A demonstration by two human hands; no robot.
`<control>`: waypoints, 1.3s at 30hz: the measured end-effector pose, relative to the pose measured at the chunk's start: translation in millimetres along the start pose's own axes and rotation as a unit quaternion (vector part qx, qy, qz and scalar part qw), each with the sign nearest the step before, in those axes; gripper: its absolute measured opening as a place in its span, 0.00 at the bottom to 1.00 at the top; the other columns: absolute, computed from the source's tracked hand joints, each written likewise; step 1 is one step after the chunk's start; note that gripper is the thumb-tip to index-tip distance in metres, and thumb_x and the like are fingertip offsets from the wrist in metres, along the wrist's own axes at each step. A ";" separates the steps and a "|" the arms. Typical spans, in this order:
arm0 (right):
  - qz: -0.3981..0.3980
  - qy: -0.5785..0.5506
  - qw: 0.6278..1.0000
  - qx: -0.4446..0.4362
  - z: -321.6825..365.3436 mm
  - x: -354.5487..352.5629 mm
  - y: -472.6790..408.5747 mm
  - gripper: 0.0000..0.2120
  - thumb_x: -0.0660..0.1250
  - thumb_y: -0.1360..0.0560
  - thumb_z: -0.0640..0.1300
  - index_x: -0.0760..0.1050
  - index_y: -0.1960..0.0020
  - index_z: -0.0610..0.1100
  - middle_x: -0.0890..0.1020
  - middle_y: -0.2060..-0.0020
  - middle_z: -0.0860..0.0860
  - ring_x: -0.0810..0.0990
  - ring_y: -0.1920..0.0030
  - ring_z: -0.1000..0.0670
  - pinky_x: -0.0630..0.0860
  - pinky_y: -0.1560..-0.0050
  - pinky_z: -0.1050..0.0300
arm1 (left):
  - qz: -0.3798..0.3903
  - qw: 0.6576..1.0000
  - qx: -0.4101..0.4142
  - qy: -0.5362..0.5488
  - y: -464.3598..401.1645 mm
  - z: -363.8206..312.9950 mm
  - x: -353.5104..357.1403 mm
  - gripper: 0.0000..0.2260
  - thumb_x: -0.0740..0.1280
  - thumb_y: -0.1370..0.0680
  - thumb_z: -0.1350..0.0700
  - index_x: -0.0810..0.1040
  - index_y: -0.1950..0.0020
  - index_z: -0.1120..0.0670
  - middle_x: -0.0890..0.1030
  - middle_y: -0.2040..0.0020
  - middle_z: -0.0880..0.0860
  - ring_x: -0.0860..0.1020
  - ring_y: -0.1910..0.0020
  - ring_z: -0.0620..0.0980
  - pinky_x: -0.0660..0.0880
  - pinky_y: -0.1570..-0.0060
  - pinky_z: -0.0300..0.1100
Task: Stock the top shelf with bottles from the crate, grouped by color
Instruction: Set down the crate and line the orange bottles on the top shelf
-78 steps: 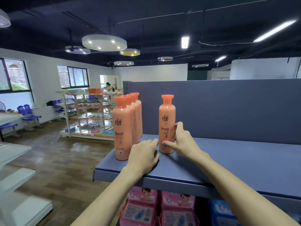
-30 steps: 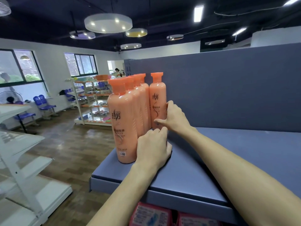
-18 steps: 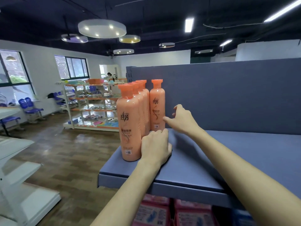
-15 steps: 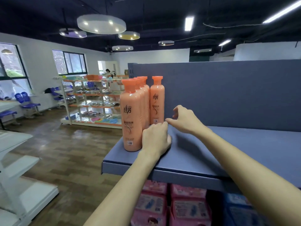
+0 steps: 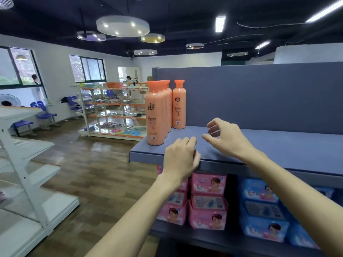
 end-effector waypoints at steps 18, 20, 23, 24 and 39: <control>0.065 -0.003 0.997 0.039 -105.2 29.8 201.9 0.13 0.70 0.25 0.48 0.73 0.43 0.46 0.82 0.56 0.53 0.81 0.56 0.53 0.79 0.51 0.53 | 0.152 0.987 0.050 0.027 161.4 -92.8 53.2 0.12 0.71 0.31 0.52 0.75 0.53 0.55 0.75 0.61 0.52 0.76 0.63 0.55 0.69 0.75 0.44; 0.088 0.011 0.994 0.070 -122.9 38.8 224.5 0.14 0.70 0.25 0.49 0.72 0.42 0.46 0.82 0.55 0.52 0.80 0.56 0.53 0.79 0.51 0.53 | 0.182 0.981 0.052 0.049 183.2 -104.4 67.4 0.12 0.71 0.31 0.52 0.75 0.51 0.56 0.75 0.61 0.52 0.76 0.63 0.56 0.69 0.75 0.44; 0.130 0.026 0.984 0.121 -150.8 56.9 262.6 0.15 0.69 0.25 0.48 0.72 0.41 0.45 0.81 0.55 0.51 0.80 0.56 0.52 0.78 0.50 0.52 | 0.236 0.968 0.055 0.070 221.3 -117.8 89.4 0.12 0.70 0.30 0.53 0.76 0.50 0.56 0.76 0.61 0.52 0.76 0.63 0.55 0.64 0.75 0.42; 0.142 0.026 0.979 0.140 -159.6 63.4 274.9 0.15 0.69 0.25 0.48 0.72 0.41 0.44 0.81 0.55 0.51 0.80 0.56 0.52 0.78 0.50 0.51 | 0.258 0.962 0.054 0.075 234.2 -120.4 96.5 0.12 0.70 0.31 0.53 0.75 0.51 0.56 0.76 0.61 0.52 0.76 0.63 0.55 0.64 0.75 0.42; 0.504 0.073 0.792 0.337 -221.7 196.1 420.8 0.20 0.66 0.25 0.48 0.71 0.35 0.47 0.80 0.42 0.42 0.77 0.42 0.40 0.74 0.47 0.52 | 0.559 0.814 0.088 0.130 362.7 -93.0 158.1 0.14 0.61 0.22 0.50 0.69 0.38 0.52 0.77 0.50 0.52 0.78 0.51 0.55 0.70 0.64 0.47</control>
Point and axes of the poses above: each hand's wrist, its own y-axis away from the middle knuckle, its own x-axis out of the palm, z = x × y, the point moved 2 cm from there along -y, towards the middle knuckle
